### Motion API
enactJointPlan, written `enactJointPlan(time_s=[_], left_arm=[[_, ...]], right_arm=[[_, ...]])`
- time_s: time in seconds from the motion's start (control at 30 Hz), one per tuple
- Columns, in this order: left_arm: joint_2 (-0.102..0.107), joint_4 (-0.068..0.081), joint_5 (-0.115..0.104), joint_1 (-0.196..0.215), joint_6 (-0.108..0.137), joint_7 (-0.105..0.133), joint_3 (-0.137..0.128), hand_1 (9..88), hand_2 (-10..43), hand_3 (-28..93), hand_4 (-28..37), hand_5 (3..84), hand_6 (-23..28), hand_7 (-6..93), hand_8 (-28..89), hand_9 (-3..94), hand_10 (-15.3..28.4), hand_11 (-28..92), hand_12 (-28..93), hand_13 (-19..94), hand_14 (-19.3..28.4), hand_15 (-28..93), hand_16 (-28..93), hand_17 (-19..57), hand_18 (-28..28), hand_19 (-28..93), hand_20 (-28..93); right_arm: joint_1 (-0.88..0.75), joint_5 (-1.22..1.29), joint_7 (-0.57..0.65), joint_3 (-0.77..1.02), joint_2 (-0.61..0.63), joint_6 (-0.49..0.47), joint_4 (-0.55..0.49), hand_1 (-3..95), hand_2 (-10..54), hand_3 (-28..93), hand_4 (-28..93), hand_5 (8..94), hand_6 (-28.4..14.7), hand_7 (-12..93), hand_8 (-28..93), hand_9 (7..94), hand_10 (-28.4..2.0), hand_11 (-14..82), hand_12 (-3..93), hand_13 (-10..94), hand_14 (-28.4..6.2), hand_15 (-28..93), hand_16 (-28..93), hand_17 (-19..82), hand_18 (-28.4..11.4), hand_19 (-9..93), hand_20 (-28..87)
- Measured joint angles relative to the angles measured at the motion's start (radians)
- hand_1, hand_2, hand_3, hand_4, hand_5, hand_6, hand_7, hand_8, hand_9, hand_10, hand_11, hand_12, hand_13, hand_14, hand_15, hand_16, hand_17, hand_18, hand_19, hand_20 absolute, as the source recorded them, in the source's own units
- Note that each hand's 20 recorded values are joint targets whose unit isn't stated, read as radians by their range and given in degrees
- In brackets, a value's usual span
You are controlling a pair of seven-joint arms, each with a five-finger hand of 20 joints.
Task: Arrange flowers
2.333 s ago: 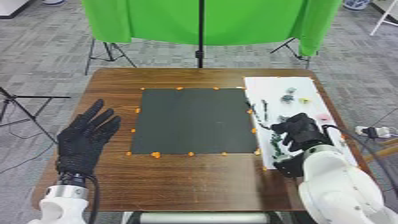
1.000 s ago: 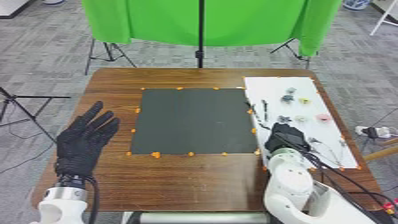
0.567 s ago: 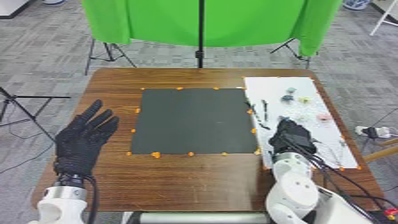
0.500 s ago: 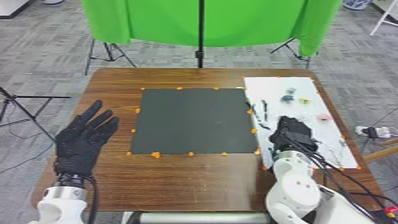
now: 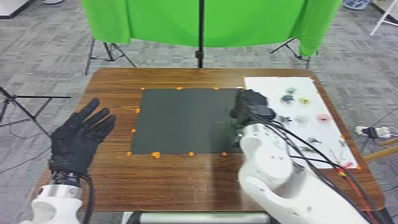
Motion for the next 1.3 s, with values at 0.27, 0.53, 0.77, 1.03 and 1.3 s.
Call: enactJointPlan(time_s=[0.27,0.53,0.77,1.03,1.3], left_arm=[[0.034,0.053,0.009,-0.150,-0.002,-0.024,0.102,23.9,5.8,81,-24.6,38.5,9.9,7.5,-8,29.4,19.6,21,8,19,22.9,45,-11,-10.1,22.1,50,10],[0.060,0.071,0.016,-0.271,-0.014,-0.038,0.136,23.6,4.1,84,-25.8,40.3,10.4,7.2,-9,29.1,20.3,25,3,17,16.9,44,-12,-7.0,16.5,42,14],[0.078,0.086,0.016,-0.322,-0.020,-0.033,0.164,23.7,3.3,85,-26.3,42.3,11.3,5.4,-9,31.3,24.2,27,0,12,17.8,58,-24,-3.9,12.6,37,18],[0.122,0.107,0.008,-0.374,-0.021,0.024,0.192,23.7,3.0,85,-26.8,43.3,12.1,3.9,-9,33.2,27.3,26,-1,12,22.3,64,-28,-2.6,11.3,35,20],[0.148,0.110,-0.013,-0.388,-0.024,0.098,0.217,23.8,2.9,85,-27.1,44.2,12.5,2.5,-9,36.1,28.4,26,-1,15,25.9,72,-28,1.5,7.4,31,19]], right_arm=[[0.189,-0.014,-0.066,-0.200,-0.233,0.025,0.264,51.6,-9.5,76,-28,82.7,-2.9,38,20,89.2,-12.7,44.7,25.6,87,-5.8,73,19,57,-19.8,93,39],[0.272,0.143,-0.047,-0.284,-0.311,0.038,0.351,49.0,-9.5,75,-28,82.5,-1.3,39,19,88.5,-12.7,47.3,23.5,87,-5.9,73,20,56,-19.9,93,42],[0.275,0.259,-0.050,-0.298,-0.312,-0.017,0.359,47.2,-9.5,73,-28,82.7,0.0,41,19,88.0,-12.4,49.3,22.8,86,-5.9,74,20,54,-19.7,93,42],[0.350,0.310,-0.076,-0.415,-0.317,-0.038,0.393,45.4,-9.5,69,-28,86.6,0.8,34,11,88.8,-11.3,49.5,21.8,85,-6.1,75,19,53,-19.6,93,42],[0.472,0.360,0.018,-0.541,-0.294,0.132,0.395,46.7,-9.5,66,-28,88.9,1.7,28,7,90.2,-10.6,47.9,21.7,85,-6.1,74,19,53,-19.4,93,42]])
